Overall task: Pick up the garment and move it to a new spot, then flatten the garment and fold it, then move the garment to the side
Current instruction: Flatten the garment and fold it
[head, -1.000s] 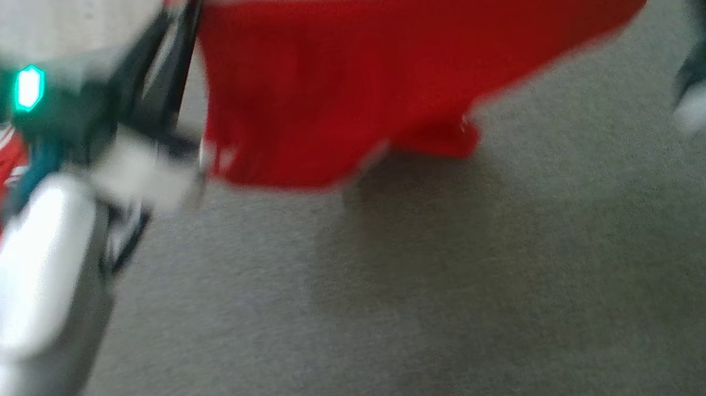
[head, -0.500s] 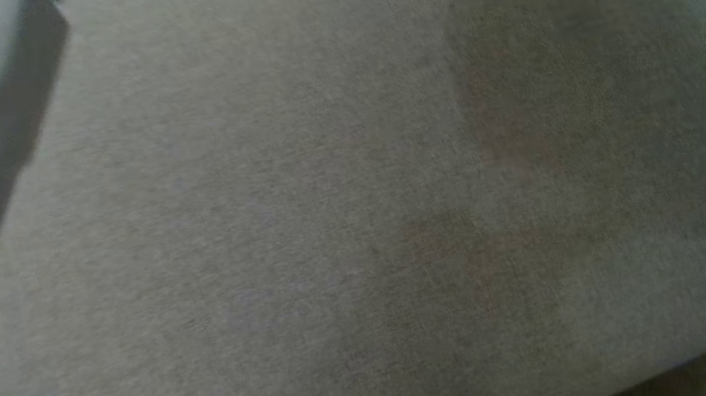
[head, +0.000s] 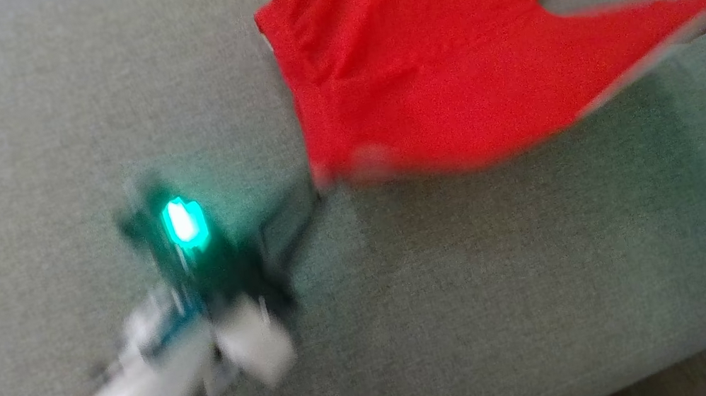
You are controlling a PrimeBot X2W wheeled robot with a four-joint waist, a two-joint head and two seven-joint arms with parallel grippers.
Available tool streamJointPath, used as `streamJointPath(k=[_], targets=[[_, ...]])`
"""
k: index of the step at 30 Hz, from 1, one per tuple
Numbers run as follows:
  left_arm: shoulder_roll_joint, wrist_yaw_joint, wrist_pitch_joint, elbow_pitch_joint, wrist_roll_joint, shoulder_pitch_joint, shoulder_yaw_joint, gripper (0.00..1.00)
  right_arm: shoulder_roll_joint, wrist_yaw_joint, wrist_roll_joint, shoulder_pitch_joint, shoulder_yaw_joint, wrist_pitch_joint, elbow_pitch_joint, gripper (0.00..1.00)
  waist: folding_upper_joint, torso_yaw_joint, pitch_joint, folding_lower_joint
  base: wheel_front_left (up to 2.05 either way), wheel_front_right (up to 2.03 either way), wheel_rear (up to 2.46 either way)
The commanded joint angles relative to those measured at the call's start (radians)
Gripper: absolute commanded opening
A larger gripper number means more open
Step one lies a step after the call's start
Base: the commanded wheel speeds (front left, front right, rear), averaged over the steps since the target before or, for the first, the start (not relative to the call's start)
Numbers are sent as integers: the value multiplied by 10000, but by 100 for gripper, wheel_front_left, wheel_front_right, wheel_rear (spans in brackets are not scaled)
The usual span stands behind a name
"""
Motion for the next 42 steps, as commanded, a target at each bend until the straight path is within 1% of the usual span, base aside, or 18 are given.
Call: streamJointPath(k=[1, 4, 7, 9, 12, 16, 17, 18, 20, 24, 29, 35, 38, 42], targets=[[401, 34, -15, -426, -137, 607, 91, 0, -133, 67, -55, 722, -338, -21, -576, 0, -1, 59, -313, 2, 0, 0, 0], [450, 54, -16, -552, -352, 1846, -286, 0, -14, 67, -12, 2054, -1023, -21, -1092, 0, -1, 182, -590, 2, 0, 0, 0], [448, 48, 82, -779, -521, 2454, -630, 0, 42, 67, 226, 3157, -1583, -21, -1574, 0, -1, 325, -751, 2, 0, 0, 0], [412, 28, 214, -1036, -749, 2557, -722, 0, 58, 67, 440, 3559, -2031, -21, -1797, 0, -1, 431, -794, 2, 0, 0, 0], [185, 15, 231, -1366, -1281, 2391, -464, 0, -148, 67, 498, 3579, -2355, 209, -1858, 0, -1, 629, -783, 2, 0, 0, 0], [-167, -6, 240, -1350, -1820, 1669, -21, 0, -281, 67, 584, 2486, -2444, 921, -1391, 0, -1, 888, -645, 2, 0, 0, 0], [-274, -8, 258, -1253, -1935, 1451, 105, 0, -341, 67, 527, 2123, -2388, 1116, -1218, 0, -1, 975, -584, 2, 0, 0, 0], [-274, -8, 258, -1253, -1935, 1451, 105, 0, -341, 67, 527, 2123, -2388, 1116, -1218, 0, -1, 975, -584, 2, 0, 0, 0], [-461, 27, 330, -993, -2119, 1021, 369, 0, -442, 67, 419, 1344, -2164, 1538, -827, 0, -1, 1123, -441, 2, 0, 0, 0], [-841, 367, 621, -162, -2367, 243, 846, 0, -619, 67, 4, -364, -1477, 2385, 288, 0, -1, 1344, -154, 2, 0, 0, 0], [-1296, 539, 843, 869, -2373, -642, 1025, 0, -603, 67, -696, -2514, -559, 3029, 2112, 0, -1, 1581, 127, 2, 0, 0, 0], [-1774, 402, 851, 1836, -2310, -1498, 933, 0, -486, 67, -1413, -4729, 172, 3051, 4452, 0, -1, 1830, 524, 2, 0, 0, 0], [-1934, 346, 912, 2253, -2315, -1827, 884, 0, -369, 67, -1552, -5564, 567, 2941, 5505, 0, -1, 1938, 703, 2, 0, 0, 0], [-2066, 332, 900, 2825, -2183, -2197, 792, 0, -210, 67, -1538, -6374, 1159, 2579, 6578, 0, -1, 2023, 874, 2, 0, 0, 0]])
